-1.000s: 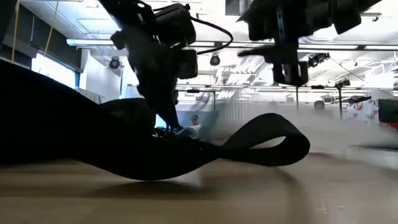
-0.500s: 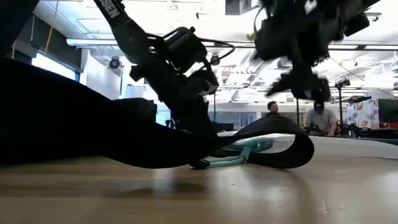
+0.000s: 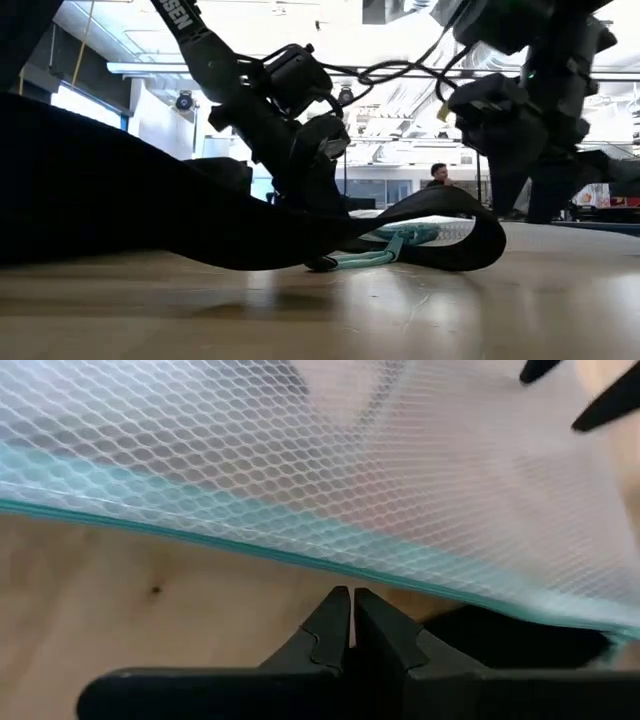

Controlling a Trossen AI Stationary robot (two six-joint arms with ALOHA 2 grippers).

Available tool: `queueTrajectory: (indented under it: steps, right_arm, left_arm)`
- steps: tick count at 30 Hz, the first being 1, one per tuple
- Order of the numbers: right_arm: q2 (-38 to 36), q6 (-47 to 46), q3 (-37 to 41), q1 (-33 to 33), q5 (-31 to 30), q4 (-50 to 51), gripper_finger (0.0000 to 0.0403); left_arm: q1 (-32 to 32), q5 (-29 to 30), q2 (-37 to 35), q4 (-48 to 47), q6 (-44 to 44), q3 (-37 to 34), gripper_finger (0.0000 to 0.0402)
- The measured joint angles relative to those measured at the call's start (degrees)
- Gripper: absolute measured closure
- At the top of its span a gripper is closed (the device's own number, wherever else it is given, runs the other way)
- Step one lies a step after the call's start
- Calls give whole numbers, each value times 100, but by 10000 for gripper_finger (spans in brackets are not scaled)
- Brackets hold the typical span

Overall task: Unpack backpack
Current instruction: Open the transparent zip bag

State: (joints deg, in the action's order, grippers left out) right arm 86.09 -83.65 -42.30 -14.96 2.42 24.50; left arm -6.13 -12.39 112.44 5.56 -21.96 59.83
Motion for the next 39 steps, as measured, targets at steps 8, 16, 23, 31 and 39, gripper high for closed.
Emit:
queueTrajectory:
  steps: [8,16,23,31,39]
  right_arm:
    - [58,-1231,2,-755,-360,-1450,208]
    - [-37,-983,2,-1047,-2756,-3200,208]
    - [-295,990,0,-113,-1574,-3710,208]
    - [-293,3363,0,2110,1470,-3091,208]
    - [-291,5963,-497,3979,1849,-452,208]
  left_arm:
    - [-14,-202,0,239,138,0,402]
    - [-382,-291,-376,516,-4,0,402]
    - [-346,79,-1717,-724,257,7,402]
    - [185,970,-2690,-1415,-505,9,402]
    - [902,1831,-1815,76,-2024,8,402]
